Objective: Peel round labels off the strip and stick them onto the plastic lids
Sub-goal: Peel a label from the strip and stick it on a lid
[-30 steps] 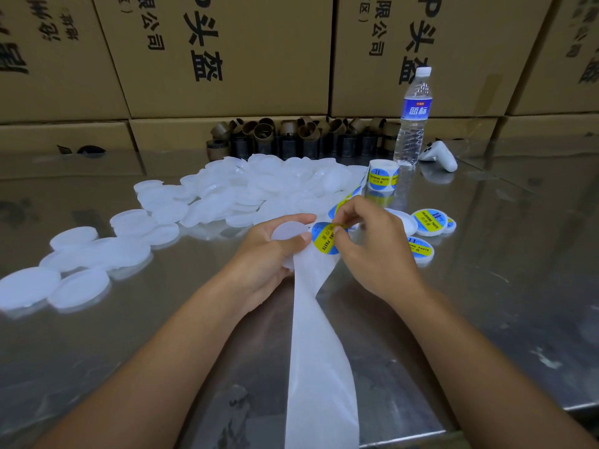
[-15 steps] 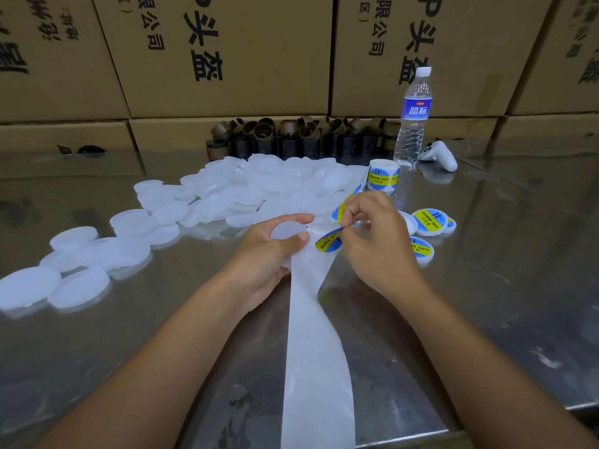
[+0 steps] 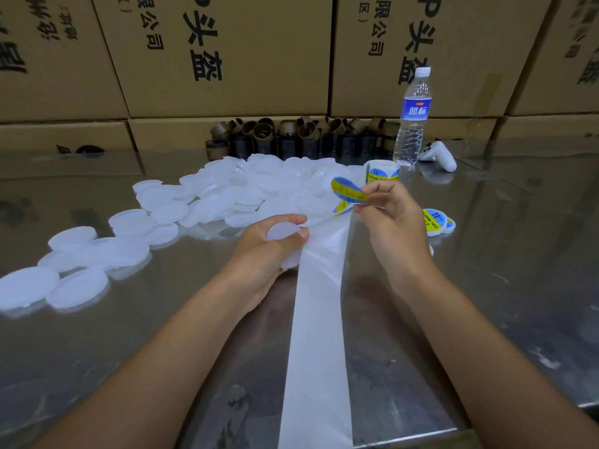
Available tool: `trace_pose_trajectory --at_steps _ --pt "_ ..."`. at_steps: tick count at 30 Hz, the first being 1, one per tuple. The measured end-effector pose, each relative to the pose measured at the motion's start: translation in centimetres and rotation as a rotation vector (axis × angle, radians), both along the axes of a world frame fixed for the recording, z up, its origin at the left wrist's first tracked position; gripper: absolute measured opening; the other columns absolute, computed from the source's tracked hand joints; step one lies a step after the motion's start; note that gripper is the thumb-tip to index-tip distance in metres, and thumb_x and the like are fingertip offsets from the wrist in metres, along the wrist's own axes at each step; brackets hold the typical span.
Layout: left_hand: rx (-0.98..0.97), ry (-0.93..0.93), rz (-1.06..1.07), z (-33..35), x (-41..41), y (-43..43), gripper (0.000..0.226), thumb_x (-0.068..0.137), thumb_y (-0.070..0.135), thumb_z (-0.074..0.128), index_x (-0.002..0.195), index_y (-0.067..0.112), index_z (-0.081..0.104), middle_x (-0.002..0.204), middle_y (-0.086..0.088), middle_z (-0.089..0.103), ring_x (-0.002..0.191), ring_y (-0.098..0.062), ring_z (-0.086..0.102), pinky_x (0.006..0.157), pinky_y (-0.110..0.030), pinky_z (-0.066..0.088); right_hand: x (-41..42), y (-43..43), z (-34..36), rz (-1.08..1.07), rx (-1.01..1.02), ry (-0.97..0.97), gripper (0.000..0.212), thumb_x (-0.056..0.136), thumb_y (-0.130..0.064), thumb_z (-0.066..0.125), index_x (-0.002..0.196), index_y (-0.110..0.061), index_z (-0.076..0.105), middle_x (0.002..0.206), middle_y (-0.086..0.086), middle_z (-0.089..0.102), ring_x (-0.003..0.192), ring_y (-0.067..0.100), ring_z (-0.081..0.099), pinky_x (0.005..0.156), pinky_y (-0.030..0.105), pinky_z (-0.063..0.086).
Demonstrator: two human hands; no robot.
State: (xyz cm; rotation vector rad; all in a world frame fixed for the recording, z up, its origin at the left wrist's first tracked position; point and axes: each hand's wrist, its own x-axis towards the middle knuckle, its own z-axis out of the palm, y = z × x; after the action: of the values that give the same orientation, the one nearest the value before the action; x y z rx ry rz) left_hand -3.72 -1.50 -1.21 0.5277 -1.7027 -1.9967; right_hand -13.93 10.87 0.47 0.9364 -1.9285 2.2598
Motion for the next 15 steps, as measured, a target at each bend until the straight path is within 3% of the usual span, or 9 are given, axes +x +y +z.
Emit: trace_pose_trajectory --at_steps 2,4,8,15 --pt "-0.012 -0.017 0.05 0.0 -0.1 0.0 0.01 0.088 0.013 0.067 0.095 0.02 0.07 0.105 -0.007 0.069 0.084 -0.018 0.068 0.085 -0.036 0.057 0.2 0.0 0.2 0.029 -0.02 -0.026 0.039 0.083 0.014 0.051 0.083 -0.025 0.054 0.087 -0.004 0.062 0.066 -0.007 0.056 0.055 0.007 0.041" --pt "0.006 0.006 0.092 0.1 -0.1 -0.1 0.008 0.09 0.009 0.063 0.091 0.016 0.067 0.096 -0.005 0.07 0.076 -0.015 0.068 0.081 -0.036 0.056 0.3 0.1 0.3 0.046 -0.038 -0.046 0.039 0.084 0.013 0.053 0.087 -0.027 0.053 0.087 -0.002 0.064 0.068 -0.003 0.059 0.057 0.01 0.043" --pt "0.099 0.083 0.142 0.4 -0.3 -0.4 0.013 0.094 0.004 0.052 0.09 0.011 0.062 0.09 -0.009 0.067 0.066 -0.017 0.067 0.067 -0.03 0.054 0.4 0.4 0.5 0.085 -0.065 -0.09 0.043 0.084 0.014 0.047 0.09 -0.029 0.053 0.089 0.006 0.064 0.079 0.02 0.06 0.065 0.034 0.047" --pt "0.383 0.156 -0.087 1.1 0.1 -0.3 0.032 0.101 0.032 0.036 0.099 0.009 0.059 0.08 -0.011 0.074 0.07 -0.025 0.071 0.061 -0.034 0.058 0.1 0.3 0.2 0.163 -0.022 -0.12 0.044 0.084 0.01 0.052 0.09 -0.033 0.057 0.085 0.002 0.066 0.08 0.017 0.067 0.077 0.033 0.048"
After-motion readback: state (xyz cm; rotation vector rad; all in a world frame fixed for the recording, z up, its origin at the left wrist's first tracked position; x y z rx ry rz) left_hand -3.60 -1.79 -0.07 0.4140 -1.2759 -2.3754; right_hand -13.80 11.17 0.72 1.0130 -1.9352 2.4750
